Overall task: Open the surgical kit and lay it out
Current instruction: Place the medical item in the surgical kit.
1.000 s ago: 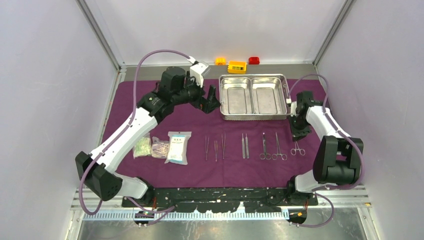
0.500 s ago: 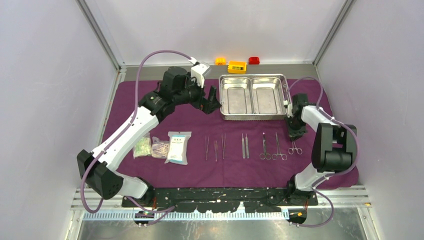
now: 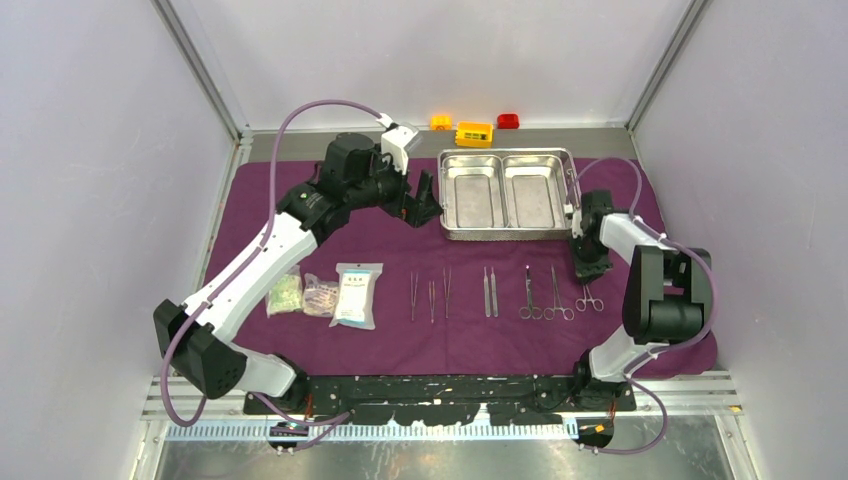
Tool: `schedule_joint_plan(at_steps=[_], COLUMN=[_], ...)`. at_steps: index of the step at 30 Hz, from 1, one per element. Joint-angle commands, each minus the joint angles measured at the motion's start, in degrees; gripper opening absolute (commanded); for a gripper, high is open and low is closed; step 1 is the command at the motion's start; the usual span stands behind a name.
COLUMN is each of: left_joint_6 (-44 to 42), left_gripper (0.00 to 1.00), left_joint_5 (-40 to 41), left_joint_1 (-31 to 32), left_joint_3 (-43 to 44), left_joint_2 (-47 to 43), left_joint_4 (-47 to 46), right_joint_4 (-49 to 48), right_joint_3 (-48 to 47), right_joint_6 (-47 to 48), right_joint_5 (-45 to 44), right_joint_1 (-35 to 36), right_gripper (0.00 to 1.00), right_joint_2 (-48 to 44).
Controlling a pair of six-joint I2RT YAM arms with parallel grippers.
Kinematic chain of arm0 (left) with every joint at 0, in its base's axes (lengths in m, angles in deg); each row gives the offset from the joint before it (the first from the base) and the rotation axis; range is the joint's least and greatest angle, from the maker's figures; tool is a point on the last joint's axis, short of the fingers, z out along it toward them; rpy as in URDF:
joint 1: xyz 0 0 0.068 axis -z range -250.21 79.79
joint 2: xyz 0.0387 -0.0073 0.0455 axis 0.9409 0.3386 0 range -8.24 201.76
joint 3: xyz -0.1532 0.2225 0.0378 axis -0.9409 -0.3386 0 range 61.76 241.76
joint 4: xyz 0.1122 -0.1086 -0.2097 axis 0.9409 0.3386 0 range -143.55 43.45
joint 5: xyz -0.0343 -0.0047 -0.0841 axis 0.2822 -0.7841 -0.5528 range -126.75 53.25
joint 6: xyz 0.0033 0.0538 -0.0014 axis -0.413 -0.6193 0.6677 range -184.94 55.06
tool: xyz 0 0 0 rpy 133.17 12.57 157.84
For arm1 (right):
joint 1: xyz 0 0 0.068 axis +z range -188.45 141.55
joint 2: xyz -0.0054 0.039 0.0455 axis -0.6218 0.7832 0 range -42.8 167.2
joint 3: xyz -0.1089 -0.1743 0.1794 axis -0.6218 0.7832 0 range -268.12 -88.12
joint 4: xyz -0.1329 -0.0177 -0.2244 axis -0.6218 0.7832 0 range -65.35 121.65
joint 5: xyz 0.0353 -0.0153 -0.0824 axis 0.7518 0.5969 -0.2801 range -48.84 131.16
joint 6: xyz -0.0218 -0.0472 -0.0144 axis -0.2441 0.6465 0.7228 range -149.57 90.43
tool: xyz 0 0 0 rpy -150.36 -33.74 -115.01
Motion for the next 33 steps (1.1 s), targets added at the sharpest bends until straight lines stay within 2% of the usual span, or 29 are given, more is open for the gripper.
schedule_joint_plan(at_steps=[1, 8, 18, 33], left_joint_6=[0.4, 0.5, 0.6, 0.8], left_gripper=[0.97, 0.98, 0.98, 0.99], left_joint_5=[-0.9, -0.9, -1.0, -1.2], left_joint_1=[-0.4, -0.6, -0.9, -1.1], left_joint_3=[0.9, 0.1, 0.0, -0.2], left_joint_2=[-2.1, -3.0, -3.2, -3.5], left_joint_4=[-1.1, -1.3, -1.3, -1.3], right_joint_4=[1.6, 1.8, 0.8, 1.8], right_joint_3=[0.8, 1.2, 1.1, 0.9], right_joint_6=[-0.4, -1.0, -1.7, -2.1], right_joint_5=[-0.9, -1.8, -3.6, -3.6], right_joint_1=[0.6, 1.3, 1.8, 1.9], right_gripper=[0.0, 0.01, 0.01, 0.09], right_joint_2=[-2.8, -4.1, -1.1, -0.9])
